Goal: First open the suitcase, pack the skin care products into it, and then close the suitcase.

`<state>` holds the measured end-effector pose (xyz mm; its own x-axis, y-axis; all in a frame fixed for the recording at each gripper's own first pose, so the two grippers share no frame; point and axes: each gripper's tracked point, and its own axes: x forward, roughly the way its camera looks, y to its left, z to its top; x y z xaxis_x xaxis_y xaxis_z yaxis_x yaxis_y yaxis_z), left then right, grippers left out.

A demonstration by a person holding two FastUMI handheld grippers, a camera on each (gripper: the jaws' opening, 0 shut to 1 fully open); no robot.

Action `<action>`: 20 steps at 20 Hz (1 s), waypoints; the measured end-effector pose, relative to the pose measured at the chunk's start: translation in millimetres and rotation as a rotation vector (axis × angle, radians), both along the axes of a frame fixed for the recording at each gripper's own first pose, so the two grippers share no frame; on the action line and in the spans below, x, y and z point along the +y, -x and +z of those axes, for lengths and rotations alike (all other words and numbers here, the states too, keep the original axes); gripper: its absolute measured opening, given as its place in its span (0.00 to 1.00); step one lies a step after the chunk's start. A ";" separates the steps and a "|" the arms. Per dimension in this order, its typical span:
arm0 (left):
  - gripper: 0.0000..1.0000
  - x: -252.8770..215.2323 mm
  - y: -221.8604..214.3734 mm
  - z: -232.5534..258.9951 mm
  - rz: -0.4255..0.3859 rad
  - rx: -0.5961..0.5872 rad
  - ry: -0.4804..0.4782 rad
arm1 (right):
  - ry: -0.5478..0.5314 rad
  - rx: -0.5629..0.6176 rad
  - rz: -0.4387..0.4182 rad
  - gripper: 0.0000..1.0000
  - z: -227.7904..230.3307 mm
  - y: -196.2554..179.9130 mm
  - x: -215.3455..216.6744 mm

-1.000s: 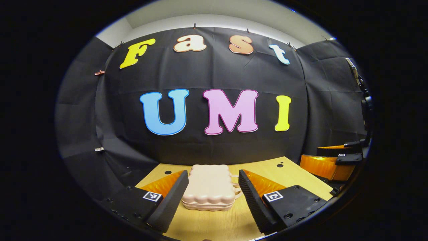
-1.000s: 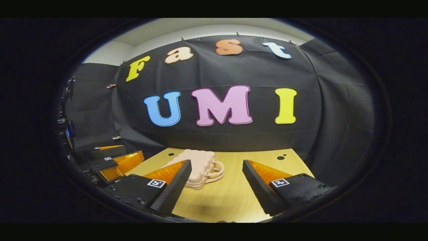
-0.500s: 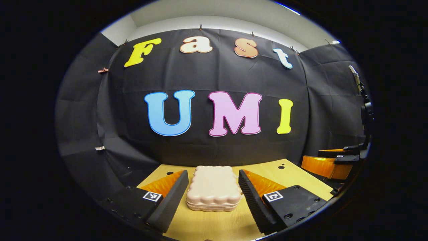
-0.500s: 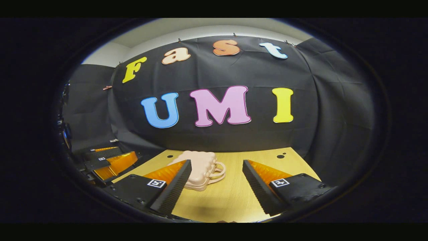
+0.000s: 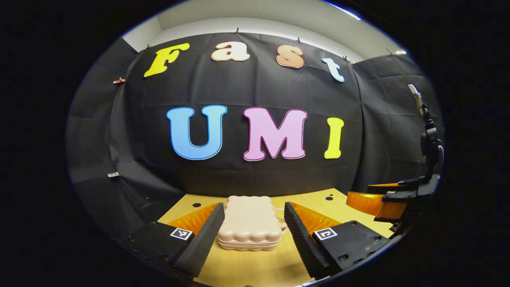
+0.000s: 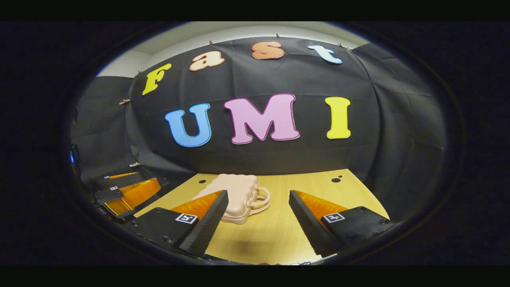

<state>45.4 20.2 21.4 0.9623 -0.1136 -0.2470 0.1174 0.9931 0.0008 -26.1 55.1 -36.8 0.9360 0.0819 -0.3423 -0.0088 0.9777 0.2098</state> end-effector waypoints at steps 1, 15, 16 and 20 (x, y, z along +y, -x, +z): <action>0.95 1.6 0.3 2.1 0.005 -0.006 -0.006 | 0.004 0.003 0.007 0.98 -2.2 0.8 1.9; 0.95 -3.9 10.9 -1.2 -0.003 0.008 0.050 | 0.008 0.072 0.031 0.98 -25.4 15.4 12.4; 0.95 -6.3 12.2 -2.8 -0.008 0.006 0.042 | 0.015 0.069 0.030 0.98 -25.4 16.3 11.8; 0.95 -14.5 10.4 -0.8 -0.011 0.003 0.061 | 0.006 0.069 0.027 0.98 -28.1 17.1 14.5</action>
